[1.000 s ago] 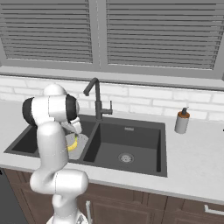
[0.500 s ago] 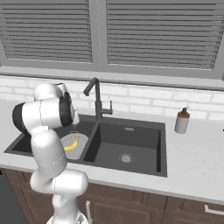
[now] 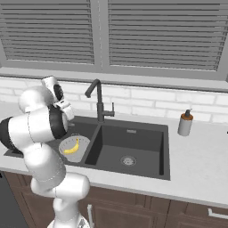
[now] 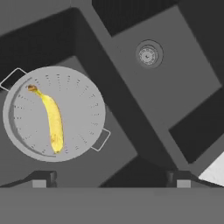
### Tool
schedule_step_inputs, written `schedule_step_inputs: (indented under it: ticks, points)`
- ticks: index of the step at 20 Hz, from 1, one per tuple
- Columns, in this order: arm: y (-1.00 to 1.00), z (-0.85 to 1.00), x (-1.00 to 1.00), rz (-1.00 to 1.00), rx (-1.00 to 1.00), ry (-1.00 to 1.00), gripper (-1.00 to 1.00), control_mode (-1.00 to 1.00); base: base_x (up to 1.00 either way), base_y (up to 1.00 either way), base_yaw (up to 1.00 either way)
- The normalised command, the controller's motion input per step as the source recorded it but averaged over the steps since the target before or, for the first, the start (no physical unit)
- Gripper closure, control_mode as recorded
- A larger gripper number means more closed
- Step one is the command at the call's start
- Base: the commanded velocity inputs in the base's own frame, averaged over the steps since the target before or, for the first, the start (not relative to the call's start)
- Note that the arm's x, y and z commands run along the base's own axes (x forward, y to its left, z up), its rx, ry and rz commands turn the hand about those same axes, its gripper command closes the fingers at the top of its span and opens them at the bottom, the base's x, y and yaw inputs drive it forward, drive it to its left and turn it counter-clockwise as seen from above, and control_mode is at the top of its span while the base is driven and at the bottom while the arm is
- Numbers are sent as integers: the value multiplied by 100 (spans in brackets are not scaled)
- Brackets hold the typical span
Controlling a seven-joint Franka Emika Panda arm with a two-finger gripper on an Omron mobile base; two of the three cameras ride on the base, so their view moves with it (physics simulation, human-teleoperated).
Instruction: Put the colander in the sink, put the banana in the colander, and turn on the sink faucet and pour water over the colander.
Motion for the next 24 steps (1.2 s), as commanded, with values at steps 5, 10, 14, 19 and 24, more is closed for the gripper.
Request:
schedule_step_inputs:
  ticks: [5, 10, 14, 19, 24]
  points:
    - [0, 64, -90, 0, -5, -12, -100, -100, 0, 0, 0]
    - [-1, 83, -47, 0, 0, -7, -100, -100, 0, 0, 0]
    - [-6, 90, -4, 0, 0, -2, -100, -100, 0, 0, 0]
    - [-16, 88, -2, 0, 0, 0, -100, -100, 0, 0, 0]
    - [-39, 65, 0, 0, 1, 0, -100, -100, 0, 0, 0]
